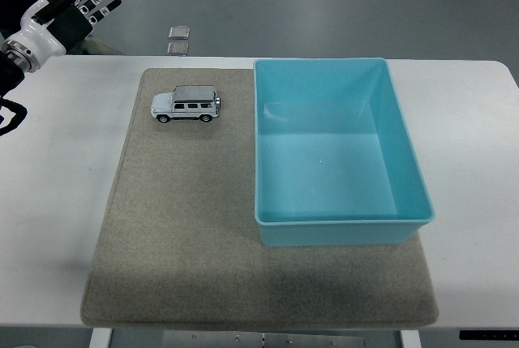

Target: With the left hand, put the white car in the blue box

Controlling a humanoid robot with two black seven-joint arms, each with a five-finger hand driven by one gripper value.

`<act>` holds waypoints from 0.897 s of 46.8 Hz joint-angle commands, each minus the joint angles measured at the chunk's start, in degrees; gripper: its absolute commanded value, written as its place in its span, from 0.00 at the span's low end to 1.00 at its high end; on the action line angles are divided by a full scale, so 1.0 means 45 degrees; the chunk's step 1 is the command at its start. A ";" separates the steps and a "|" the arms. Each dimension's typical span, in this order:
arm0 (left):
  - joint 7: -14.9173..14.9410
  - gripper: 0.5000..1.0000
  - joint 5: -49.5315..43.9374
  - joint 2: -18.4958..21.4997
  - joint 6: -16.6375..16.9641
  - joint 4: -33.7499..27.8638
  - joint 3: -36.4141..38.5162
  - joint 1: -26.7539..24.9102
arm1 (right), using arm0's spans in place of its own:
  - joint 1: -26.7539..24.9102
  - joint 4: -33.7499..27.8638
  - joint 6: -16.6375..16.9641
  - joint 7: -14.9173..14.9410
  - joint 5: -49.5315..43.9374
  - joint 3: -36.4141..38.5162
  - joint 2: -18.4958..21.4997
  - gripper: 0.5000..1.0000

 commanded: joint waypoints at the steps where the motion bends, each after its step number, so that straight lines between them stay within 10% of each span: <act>1: 0.0000 1.00 0.0019 0.0000 0.0001 0.0005 0.0000 0.0001 | 0.0000 0.0000 0.0000 0.0000 0.0000 0.0000 0.0000 0.87; 29: -0.0020 1.00 0.0487 0.0196 -0.0604 0.0161 0.0253 -0.0038 | 0.0000 0.0000 0.0000 0.0000 0.0000 0.0000 0.0000 0.87; 42: -0.1385 1.00 0.6381 0.0235 -0.0820 0.0024 0.0273 -0.0253 | 0.0000 0.0000 0.0000 0.0000 0.0000 0.0000 0.0000 0.87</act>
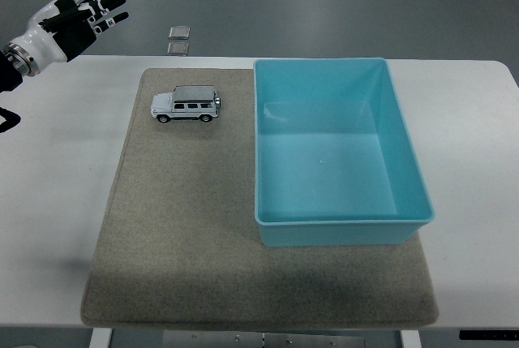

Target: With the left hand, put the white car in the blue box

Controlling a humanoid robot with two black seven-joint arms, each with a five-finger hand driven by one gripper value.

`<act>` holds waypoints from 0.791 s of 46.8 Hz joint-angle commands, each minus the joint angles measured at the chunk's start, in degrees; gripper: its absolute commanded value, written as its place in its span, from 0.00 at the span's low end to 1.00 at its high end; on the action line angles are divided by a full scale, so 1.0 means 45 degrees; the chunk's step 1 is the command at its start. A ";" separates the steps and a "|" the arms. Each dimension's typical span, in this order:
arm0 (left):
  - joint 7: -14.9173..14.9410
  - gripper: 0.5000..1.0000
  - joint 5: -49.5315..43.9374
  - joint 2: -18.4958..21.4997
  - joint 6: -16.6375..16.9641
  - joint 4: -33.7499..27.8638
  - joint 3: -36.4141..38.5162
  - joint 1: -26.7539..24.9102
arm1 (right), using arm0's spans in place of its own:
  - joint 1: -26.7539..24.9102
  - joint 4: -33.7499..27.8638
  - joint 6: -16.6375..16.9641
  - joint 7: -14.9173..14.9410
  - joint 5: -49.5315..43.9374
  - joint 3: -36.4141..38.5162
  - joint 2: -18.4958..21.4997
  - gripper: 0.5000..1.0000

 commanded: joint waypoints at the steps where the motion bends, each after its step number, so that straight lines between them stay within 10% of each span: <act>1: -0.0811 1.00 0.2222 -0.0002 0.0013 -0.0012 -0.0002 -0.0034 | 0.0000 0.0000 0.0000 0.0000 0.0019 0.0000 0.0000 0.87; 20: -0.1692 0.99 0.7305 0.0350 0.0305 -0.0871 0.1500 -0.0716 | 0.0000 0.0000 0.0000 0.0000 0.0000 0.0000 0.0000 0.87; 37: -0.1692 0.99 0.9120 0.0448 0.2279 -0.1691 0.4235 -0.1869 | 0.0000 0.0000 0.0000 0.0000 0.0000 0.0000 0.0000 0.87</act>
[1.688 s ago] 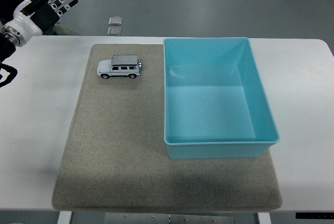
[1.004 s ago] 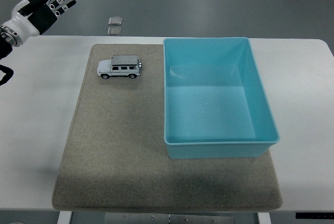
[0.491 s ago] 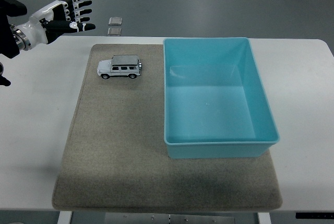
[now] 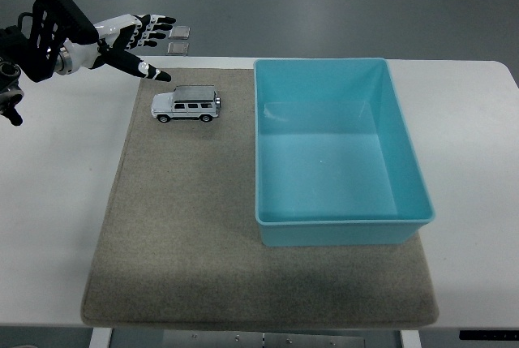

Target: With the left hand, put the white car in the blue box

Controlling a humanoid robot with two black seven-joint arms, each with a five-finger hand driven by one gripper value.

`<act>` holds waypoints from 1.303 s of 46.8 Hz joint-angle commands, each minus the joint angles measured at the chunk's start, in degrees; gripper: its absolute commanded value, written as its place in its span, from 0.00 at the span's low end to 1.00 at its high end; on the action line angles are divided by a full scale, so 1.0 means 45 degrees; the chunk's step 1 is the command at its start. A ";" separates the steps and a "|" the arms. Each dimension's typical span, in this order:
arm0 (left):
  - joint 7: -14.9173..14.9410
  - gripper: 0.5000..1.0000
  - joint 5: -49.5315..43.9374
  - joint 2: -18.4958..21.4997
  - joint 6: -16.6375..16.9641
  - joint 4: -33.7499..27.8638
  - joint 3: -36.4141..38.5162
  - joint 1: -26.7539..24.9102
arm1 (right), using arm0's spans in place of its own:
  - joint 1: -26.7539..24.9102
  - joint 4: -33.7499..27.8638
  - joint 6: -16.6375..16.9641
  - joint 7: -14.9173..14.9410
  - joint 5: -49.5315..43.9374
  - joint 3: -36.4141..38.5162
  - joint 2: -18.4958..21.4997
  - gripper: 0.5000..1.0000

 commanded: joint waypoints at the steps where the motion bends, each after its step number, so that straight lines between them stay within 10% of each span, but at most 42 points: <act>1: -0.0002 0.99 0.0730 -0.0141 0.0219 -0.0011 0.0234 -0.0082 | 0.0000 0.0000 -0.0002 0.0000 -0.0002 0.0000 0.0000 0.87; 21: -0.0002 0.99 0.5106 -0.1391 0.1116 0.0204 0.0957 -0.0356 | 0.0000 0.0000 -0.0002 0.0000 -0.0002 0.0000 0.0000 0.87; 44: 0.0057 0.95 0.5594 -0.1782 0.1449 0.0575 0.1856 -0.0376 | 0.0000 0.0000 -0.0002 0.0000 -0.0002 0.0000 0.0000 0.87; 61: 0.0076 0.44 0.6709 -0.1782 0.1469 0.0556 0.1856 -0.0395 | 0.0000 0.0000 -0.0002 0.0000 -0.0002 0.0000 0.0000 0.87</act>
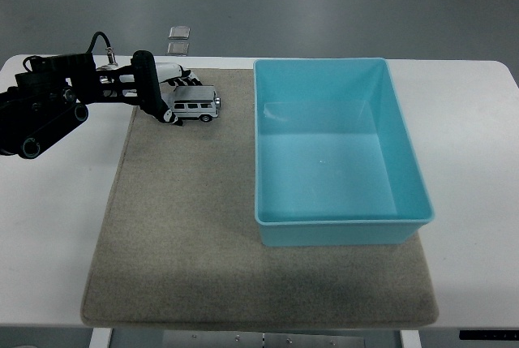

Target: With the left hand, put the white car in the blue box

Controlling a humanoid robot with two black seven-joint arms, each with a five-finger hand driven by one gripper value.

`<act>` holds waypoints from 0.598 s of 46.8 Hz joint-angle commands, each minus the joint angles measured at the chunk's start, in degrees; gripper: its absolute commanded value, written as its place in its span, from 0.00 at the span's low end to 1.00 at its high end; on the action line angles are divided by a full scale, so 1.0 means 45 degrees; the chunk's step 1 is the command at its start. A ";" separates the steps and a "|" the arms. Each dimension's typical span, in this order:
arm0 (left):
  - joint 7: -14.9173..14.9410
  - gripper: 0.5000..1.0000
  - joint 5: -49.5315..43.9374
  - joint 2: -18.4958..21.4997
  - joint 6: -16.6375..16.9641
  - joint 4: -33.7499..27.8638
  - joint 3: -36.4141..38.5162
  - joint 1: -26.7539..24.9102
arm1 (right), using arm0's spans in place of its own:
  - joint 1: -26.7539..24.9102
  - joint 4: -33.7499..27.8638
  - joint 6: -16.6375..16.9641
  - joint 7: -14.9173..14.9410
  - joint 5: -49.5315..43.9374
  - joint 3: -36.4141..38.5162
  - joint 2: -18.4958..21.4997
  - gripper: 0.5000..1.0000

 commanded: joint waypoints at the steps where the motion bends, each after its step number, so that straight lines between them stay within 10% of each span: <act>1: -0.0001 0.41 -0.0009 0.0000 -0.0001 -0.0020 -0.0013 -0.0002 | 0.0000 0.0000 0.0000 0.0000 -0.0001 0.0000 0.0000 0.87; 14: 0.0019 0.00 -0.0009 0.0137 -0.0001 -0.0137 -0.0013 -0.0178 | 0.0000 0.0000 0.0000 0.0000 -0.0001 0.0000 0.0000 0.87; 28: 0.0019 0.00 -0.0068 0.0546 -0.0098 -0.1015 -0.0032 -0.0841 | 0.0000 0.0000 0.0000 0.0000 -0.0001 0.0000 0.0000 0.87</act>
